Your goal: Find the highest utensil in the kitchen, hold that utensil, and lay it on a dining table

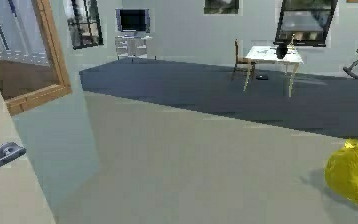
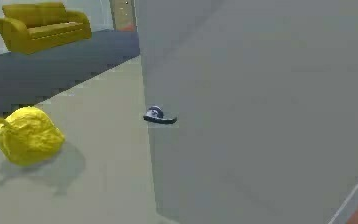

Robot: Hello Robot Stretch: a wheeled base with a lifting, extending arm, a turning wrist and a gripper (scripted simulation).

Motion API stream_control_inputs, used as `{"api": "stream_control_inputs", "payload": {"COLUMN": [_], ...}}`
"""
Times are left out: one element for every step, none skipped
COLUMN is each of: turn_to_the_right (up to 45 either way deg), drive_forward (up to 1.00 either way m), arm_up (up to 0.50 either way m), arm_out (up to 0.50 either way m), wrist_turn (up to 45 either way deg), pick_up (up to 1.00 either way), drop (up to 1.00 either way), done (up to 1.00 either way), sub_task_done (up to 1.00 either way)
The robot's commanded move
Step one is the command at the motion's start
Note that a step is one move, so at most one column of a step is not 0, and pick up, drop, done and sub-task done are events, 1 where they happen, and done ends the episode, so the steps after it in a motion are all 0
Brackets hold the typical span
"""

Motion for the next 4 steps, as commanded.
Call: {"api": "stream_control_inputs", "payload": {"turn_to_the_right": [27.0,0.0,0.0,0.0], "drive_forward": [0.0,0.05,1.0,1.0], "arm_up": [0.0,0.0,0.0,0.0], "arm_out": [0.0,0.0,0.0,0.0], "wrist_turn": [0.0,0.0,0.0,0.0], "pick_up": [0.0,0.0,0.0,0.0], "drop": [0.0,0.0,0.0,0.0], "done": [0.0,0.0,0.0,0.0], "sub_task_done": [0.0,0.0,0.0,0.0]}}
